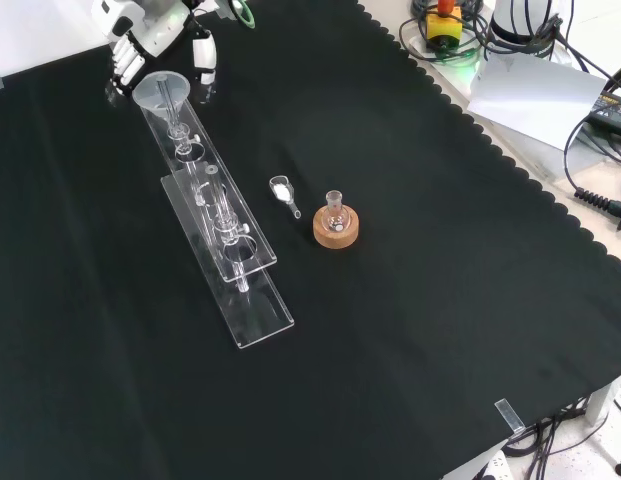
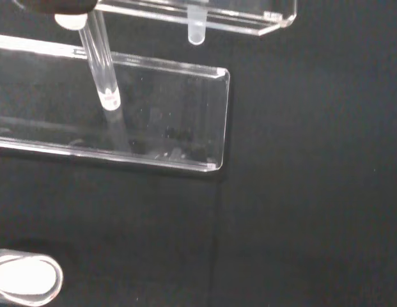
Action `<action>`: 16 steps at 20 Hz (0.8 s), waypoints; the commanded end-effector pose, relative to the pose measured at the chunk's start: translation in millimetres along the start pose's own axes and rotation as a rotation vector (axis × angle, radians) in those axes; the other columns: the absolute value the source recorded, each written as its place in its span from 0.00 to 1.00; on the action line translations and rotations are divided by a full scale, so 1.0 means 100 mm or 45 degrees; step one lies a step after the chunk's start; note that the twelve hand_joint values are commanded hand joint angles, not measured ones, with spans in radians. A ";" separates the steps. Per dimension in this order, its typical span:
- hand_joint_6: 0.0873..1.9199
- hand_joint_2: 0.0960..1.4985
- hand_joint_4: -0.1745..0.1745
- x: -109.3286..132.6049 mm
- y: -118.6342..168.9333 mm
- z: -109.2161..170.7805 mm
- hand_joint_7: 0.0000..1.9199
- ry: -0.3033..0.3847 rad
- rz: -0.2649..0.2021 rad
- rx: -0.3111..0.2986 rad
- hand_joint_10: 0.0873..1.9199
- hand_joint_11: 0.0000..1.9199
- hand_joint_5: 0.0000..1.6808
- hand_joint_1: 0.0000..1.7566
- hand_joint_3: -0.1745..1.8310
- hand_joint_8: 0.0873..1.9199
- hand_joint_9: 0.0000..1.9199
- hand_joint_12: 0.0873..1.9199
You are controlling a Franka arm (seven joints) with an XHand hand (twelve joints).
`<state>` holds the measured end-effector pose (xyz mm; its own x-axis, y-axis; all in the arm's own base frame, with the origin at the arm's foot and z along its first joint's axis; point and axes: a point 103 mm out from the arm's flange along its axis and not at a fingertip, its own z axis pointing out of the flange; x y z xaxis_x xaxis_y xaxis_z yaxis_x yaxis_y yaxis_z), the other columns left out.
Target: Pick up the funnel from the transparent funnel stand.
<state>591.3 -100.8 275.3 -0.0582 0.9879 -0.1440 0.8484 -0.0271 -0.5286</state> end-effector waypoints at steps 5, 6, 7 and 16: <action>0.00 0.47 0.57 0.03 -0.02 0.00 0.00 -0.045 -0.014 0.003 0.36 0.15 0.06 0.39 0.24 0.17 0.14 0.71; 0.00 0.47 0.57 0.04 -0.02 -0.01 0.00 -0.049 -0.013 0.004 0.36 0.15 0.06 0.39 0.24 0.17 0.15 0.71; 0.00 0.47 0.57 0.03 -0.02 -0.01 0.00 -0.050 -0.011 0.008 0.35 0.15 0.07 0.39 0.24 0.18 0.16 0.71; 0.00 0.46 0.58 0.07 0.00 -0.06 0.00 -0.099 -0.010 0.019 0.33 0.14 0.11 0.39 0.28 0.22 0.21 0.70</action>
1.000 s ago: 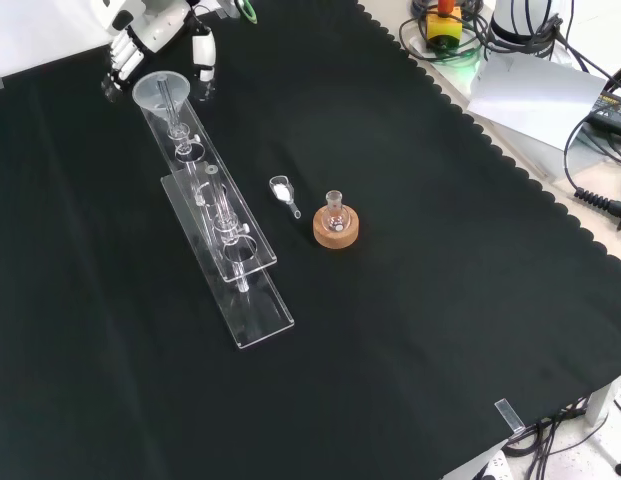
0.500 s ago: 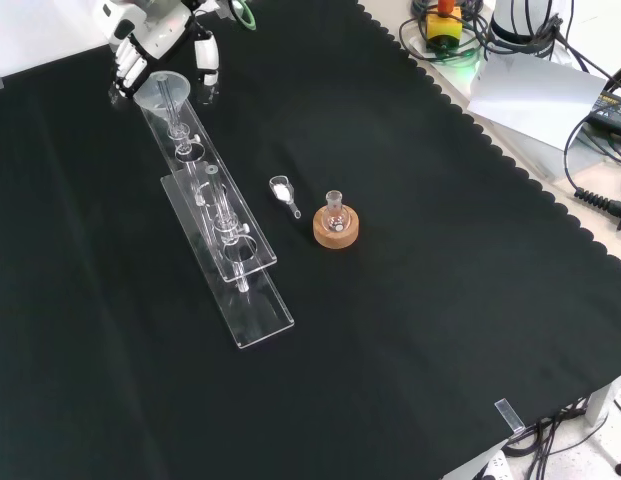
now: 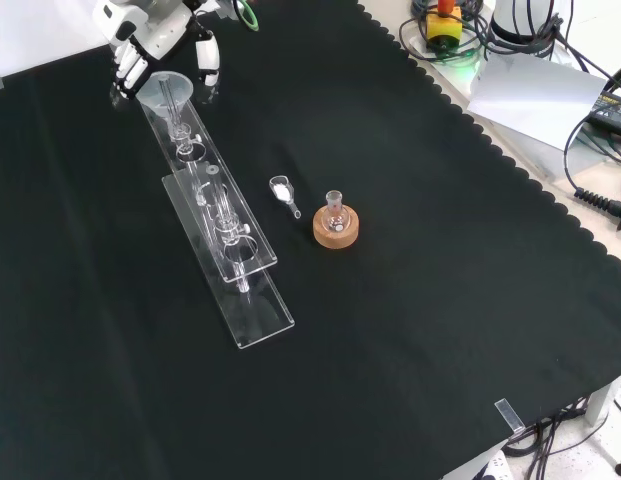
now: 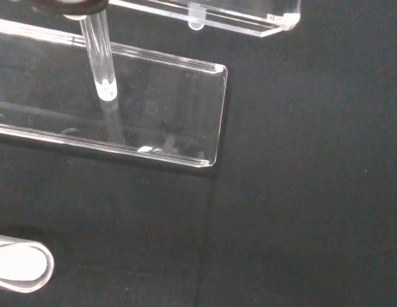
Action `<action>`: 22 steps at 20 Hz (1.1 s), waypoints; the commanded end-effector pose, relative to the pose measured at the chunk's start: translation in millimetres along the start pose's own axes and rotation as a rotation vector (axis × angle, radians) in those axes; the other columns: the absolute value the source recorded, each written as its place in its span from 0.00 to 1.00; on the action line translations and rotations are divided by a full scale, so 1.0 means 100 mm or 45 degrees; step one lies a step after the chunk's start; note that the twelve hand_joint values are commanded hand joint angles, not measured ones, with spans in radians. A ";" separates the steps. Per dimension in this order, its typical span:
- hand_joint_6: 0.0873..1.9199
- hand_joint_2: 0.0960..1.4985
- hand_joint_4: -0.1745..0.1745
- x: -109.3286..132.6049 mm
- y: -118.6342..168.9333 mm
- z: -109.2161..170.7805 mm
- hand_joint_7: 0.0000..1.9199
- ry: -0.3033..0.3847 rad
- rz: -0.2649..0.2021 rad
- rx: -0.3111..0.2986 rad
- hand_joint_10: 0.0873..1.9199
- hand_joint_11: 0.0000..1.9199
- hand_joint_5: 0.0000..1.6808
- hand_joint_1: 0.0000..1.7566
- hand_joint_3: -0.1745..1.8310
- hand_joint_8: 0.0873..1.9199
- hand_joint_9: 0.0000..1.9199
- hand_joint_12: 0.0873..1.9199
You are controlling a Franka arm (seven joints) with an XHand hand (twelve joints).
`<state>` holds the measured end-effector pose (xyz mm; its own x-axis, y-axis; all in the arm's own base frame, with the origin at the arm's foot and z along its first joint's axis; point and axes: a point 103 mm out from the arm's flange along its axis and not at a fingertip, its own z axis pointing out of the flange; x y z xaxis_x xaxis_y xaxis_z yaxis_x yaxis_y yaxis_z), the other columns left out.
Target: Pick up the funnel from the transparent funnel stand.
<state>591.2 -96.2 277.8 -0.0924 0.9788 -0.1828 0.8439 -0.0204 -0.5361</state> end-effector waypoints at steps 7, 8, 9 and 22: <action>0.00 0.46 0.58 0.06 0.05 -0.03 0.00 -0.074 0.010 0.049 0.32 0.14 0.11 0.40 0.29 0.23 0.22 0.70; 0.00 0.46 0.58 0.05 0.05 -0.03 0.00 -0.074 0.011 0.053 0.32 0.14 0.11 0.40 0.29 0.23 0.22 0.70; 0.00 0.46 0.59 0.04 0.05 -0.02 0.00 -0.076 0.014 0.055 0.32 0.14 0.11 0.40 0.29 0.23 0.22 0.70; 0.00 0.45 0.54 -0.05 -0.01 0.01 0.02 -0.097 0.019 0.036 0.29 0.15 0.16 0.41 0.32 0.27 0.27 0.70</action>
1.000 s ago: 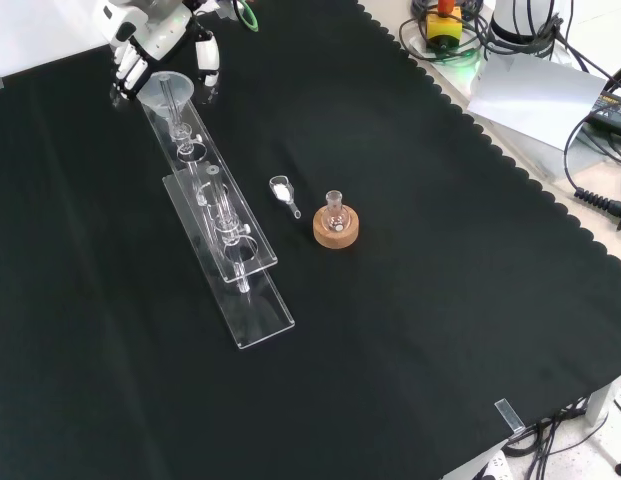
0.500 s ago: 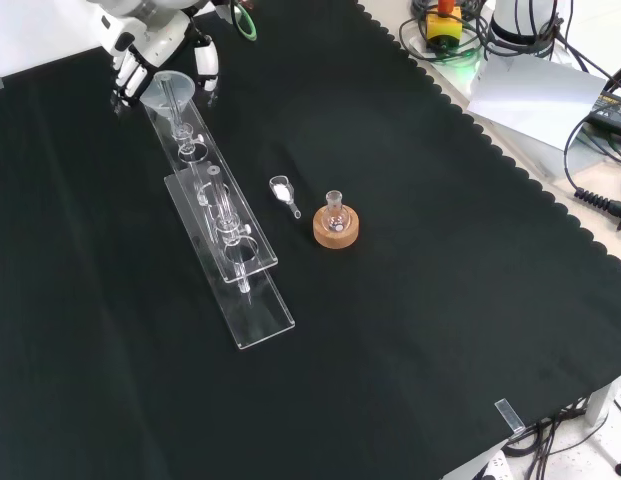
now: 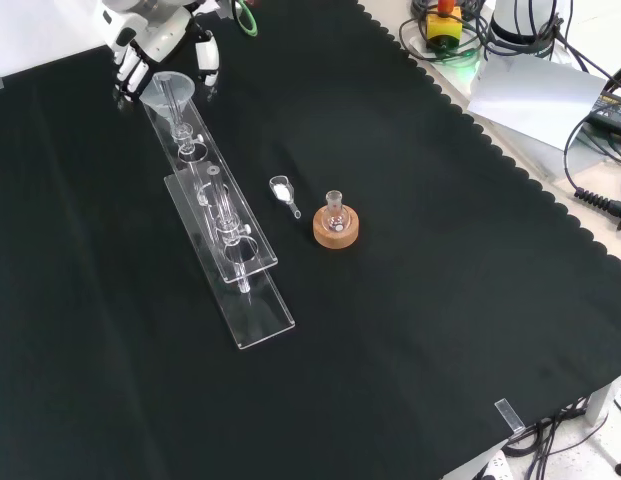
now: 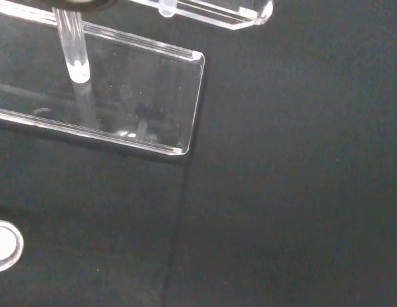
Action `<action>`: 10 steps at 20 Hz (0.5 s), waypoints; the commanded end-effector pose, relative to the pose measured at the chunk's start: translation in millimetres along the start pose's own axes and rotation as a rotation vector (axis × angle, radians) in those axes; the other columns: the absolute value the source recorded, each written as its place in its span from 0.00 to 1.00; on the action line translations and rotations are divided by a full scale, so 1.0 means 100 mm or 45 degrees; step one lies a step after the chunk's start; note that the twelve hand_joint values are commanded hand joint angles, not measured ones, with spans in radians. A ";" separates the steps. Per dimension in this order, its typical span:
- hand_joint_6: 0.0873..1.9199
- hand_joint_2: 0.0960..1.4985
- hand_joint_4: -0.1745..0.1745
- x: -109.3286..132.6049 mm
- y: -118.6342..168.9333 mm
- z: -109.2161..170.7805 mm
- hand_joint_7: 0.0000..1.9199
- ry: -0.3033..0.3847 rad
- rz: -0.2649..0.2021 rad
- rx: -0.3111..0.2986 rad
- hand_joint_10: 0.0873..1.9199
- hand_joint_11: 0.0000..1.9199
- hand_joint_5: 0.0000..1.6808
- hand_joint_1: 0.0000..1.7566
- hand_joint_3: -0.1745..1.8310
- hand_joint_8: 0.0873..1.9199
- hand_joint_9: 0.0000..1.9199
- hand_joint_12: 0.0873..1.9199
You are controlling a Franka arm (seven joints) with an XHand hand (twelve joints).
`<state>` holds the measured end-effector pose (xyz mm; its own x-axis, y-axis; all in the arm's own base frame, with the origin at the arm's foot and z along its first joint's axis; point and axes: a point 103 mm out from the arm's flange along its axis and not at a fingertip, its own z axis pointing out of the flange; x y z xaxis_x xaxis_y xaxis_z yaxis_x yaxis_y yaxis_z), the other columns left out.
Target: Pick up the funnel from the transparent funnel stand.
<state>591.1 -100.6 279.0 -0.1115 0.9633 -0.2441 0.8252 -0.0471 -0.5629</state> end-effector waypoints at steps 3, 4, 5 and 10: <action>0.00 0.45 0.53 -0.01 0.01 0.04 0.03 -0.017 -0.008 -0.028 0.29 0.15 0.17 0.42 0.33 0.28 0.29 0.70; 0.00 0.45 0.53 -0.01 0.01 0.04 0.03 -0.019 -0.007 -0.033 0.29 0.16 0.17 0.42 0.33 0.28 0.29 0.69; 0.00 0.45 0.53 -0.01 0.02 0.05 0.03 -0.021 -0.008 -0.040 0.29 0.16 0.17 0.42 0.33 0.28 0.29 0.69; 0.00 0.46 0.49 -0.02 0.03 0.06 0.04 -0.036 -0.013 -0.062 0.29 0.16 0.15 0.43 0.33 0.28 0.29 0.69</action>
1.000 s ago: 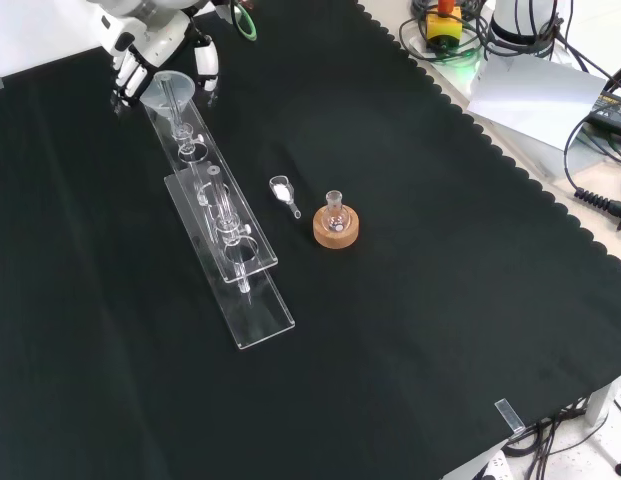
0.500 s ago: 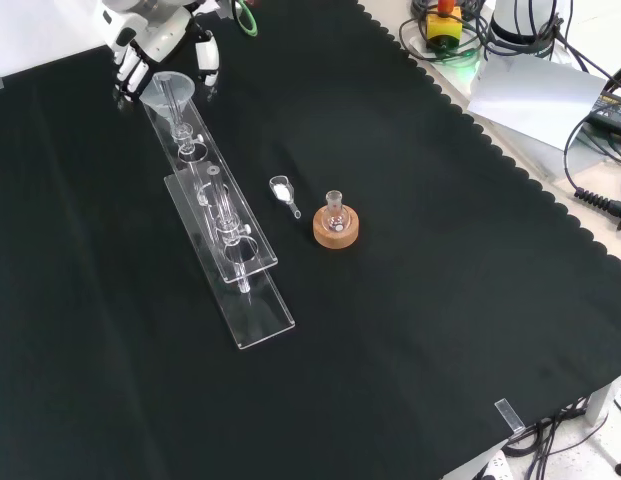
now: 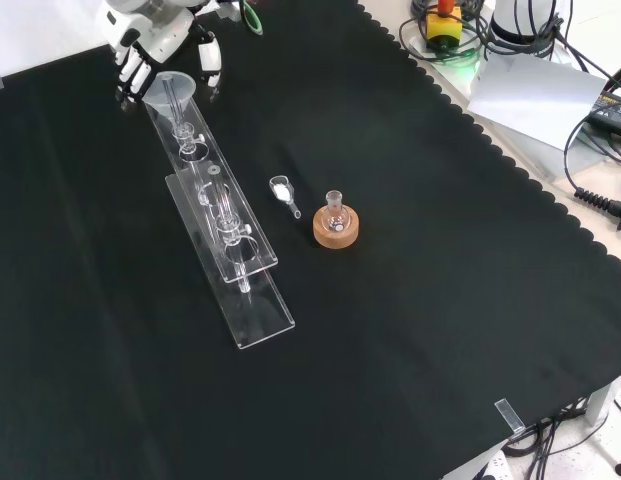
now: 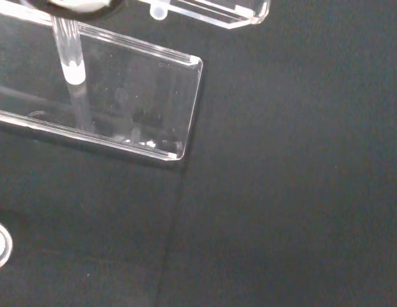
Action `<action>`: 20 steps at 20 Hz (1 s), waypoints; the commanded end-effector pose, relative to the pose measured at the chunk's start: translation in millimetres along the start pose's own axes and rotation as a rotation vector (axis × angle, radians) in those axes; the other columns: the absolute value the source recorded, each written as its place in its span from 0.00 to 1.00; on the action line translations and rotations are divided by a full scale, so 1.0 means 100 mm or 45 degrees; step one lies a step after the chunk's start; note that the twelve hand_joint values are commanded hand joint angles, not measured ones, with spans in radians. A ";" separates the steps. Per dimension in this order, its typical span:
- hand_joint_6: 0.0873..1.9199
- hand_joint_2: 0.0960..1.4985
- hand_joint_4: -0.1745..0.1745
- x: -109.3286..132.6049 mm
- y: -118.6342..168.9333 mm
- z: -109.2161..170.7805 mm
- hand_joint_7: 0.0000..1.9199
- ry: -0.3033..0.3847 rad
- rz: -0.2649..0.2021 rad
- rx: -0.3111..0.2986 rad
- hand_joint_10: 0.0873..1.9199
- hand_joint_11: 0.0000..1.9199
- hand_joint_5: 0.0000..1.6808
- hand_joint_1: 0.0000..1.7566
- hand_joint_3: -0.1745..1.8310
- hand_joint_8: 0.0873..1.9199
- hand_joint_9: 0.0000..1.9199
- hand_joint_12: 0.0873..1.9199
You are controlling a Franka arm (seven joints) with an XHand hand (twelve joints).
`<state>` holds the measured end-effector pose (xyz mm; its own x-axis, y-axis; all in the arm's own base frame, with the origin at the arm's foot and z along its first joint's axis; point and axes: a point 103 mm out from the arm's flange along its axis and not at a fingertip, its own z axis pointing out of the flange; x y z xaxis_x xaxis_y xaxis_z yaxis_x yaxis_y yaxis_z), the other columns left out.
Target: Pick up the funnel from the transparent funnel stand.
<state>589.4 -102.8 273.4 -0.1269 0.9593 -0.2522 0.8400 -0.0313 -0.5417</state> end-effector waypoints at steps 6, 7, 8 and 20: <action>0.00 0.48 0.49 -0.02 0.00 -0.02 0.07 -0.047 0.011 -0.073 0.28 0.16 0.20 0.44 0.35 0.28 0.32 0.69; 0.00 0.50 0.49 -0.02 -0.01 -0.03 0.09 -0.053 0.017 -0.086 0.27 0.17 0.26 0.44 0.35 0.28 0.34 0.68; 0.03 0.52 0.50 -0.01 -0.01 -0.04 0.12 -0.061 0.020 -0.096 0.26 0.18 0.31 0.44 0.35 0.28 0.36 0.67; 0.40 0.61 0.53 -0.05 -0.25 -0.30 0.21 -0.129 0.033 -0.116 0.21 0.22 0.38 0.47 0.34 0.26 0.46 0.65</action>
<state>589.0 -100.5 297.9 -0.1487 0.9337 -0.3256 0.8950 -0.0129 -0.4459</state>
